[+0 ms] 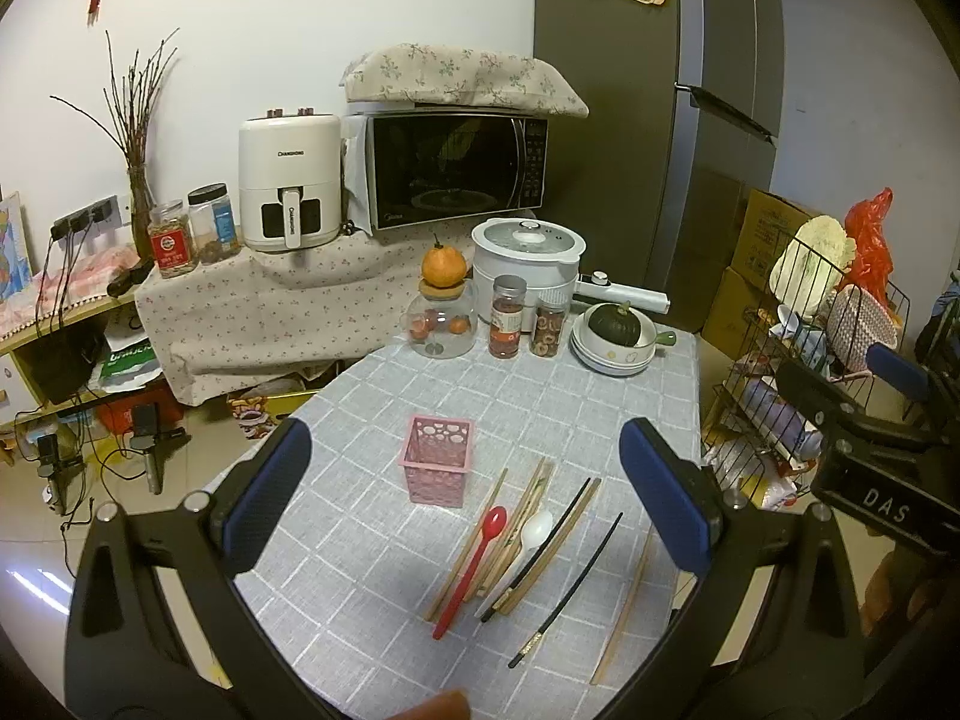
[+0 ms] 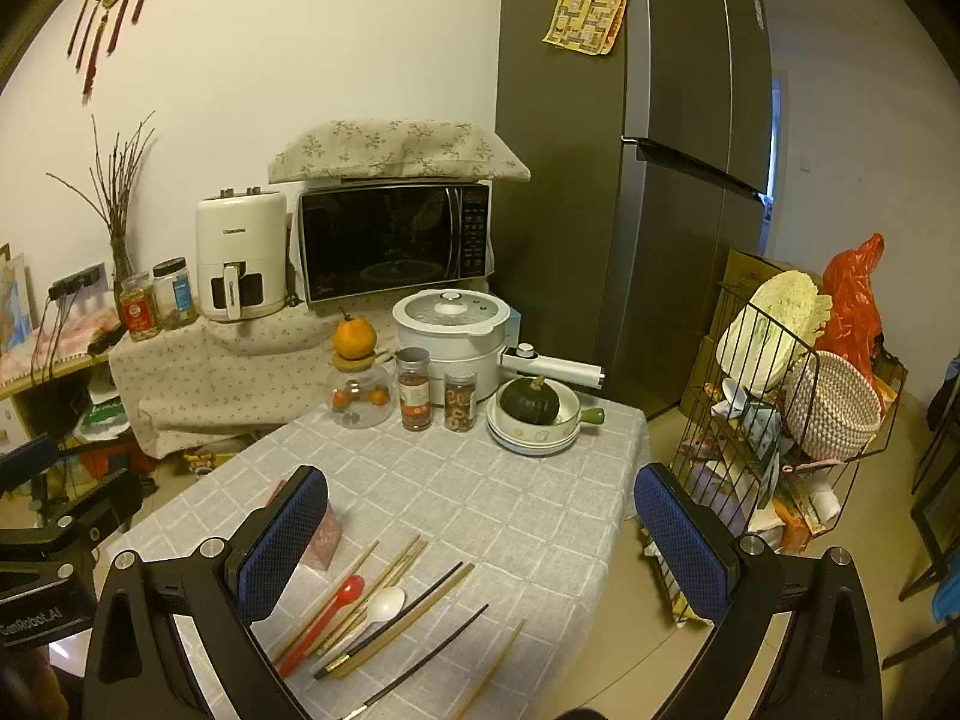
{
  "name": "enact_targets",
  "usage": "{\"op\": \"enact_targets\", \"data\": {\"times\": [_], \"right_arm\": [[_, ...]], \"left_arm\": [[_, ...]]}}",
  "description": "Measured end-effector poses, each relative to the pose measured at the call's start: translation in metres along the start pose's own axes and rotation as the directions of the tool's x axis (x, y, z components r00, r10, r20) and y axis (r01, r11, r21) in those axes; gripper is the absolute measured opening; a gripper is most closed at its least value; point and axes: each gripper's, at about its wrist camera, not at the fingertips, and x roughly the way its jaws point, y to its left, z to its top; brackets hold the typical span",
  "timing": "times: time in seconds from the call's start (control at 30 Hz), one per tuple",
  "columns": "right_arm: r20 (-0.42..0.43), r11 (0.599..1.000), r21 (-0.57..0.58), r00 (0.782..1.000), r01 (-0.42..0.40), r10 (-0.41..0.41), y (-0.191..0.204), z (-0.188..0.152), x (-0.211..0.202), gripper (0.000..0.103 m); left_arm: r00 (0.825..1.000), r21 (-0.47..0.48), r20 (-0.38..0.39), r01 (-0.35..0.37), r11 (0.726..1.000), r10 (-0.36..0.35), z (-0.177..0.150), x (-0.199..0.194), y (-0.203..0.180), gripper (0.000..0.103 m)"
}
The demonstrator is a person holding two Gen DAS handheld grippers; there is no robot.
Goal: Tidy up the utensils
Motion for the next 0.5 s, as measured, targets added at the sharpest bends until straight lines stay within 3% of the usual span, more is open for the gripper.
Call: {"op": "enact_targets", "data": {"times": [0.5], "right_arm": [[-0.005,1.0,-0.002,1.0,-0.006,0.006,0.005,0.0007,0.0001,0.103]], "left_arm": [[1.0,0.003,-0.003,0.0,1.0,0.0,-0.0008,0.0006,0.0004,0.102]]}}
